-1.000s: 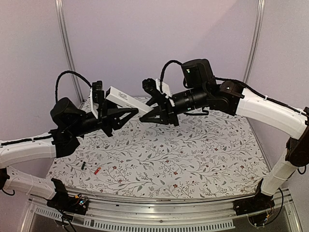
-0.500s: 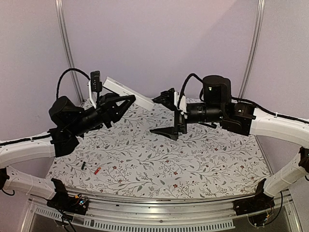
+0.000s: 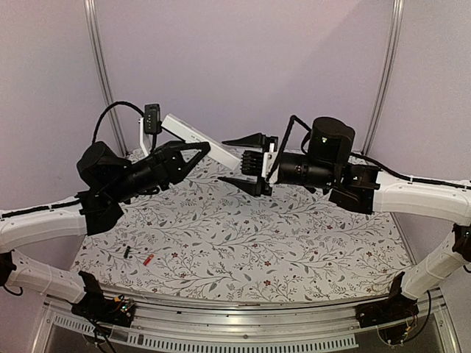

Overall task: Load the batteries into the remote control
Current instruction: Remove the battery cover from the remote control.

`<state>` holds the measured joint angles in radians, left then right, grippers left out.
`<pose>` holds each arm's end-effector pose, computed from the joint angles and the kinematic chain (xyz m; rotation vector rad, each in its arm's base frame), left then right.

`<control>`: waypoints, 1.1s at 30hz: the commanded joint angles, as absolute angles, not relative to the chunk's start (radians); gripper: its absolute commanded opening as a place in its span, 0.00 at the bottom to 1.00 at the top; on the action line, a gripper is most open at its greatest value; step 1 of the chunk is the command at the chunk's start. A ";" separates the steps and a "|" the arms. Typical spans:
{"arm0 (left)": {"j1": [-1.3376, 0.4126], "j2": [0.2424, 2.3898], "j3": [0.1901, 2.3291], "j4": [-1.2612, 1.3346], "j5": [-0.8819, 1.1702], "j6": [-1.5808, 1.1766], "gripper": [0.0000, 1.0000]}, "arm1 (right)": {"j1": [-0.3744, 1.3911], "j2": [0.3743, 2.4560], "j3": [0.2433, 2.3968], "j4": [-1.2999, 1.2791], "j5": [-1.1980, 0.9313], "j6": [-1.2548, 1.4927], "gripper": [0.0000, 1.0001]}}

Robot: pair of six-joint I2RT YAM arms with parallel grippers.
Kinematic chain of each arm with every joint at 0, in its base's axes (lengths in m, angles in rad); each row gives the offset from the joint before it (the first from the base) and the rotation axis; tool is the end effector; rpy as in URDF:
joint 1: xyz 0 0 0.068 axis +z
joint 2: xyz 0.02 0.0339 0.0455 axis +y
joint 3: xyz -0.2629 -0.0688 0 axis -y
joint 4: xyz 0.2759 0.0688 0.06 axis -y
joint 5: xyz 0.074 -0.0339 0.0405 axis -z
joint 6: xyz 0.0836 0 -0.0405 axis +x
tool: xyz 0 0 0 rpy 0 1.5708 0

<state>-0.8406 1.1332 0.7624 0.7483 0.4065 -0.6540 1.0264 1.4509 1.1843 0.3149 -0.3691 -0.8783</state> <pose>0.1939 -0.2662 0.3632 0.5221 1.2779 -1.5215 0.1929 0.3769 0.3670 -1.4021 0.6346 0.3984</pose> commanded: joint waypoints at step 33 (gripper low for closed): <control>-0.757 1.106 0.756 0.750 0.413 -0.719 0.00 | 1.040 1.375 1.142 0.278 -0.018 -0.875 0.76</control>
<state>-0.7742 1.1427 0.7692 0.7410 0.4072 -0.7334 1.0462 1.4261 1.1595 0.3492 -0.0872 -0.8761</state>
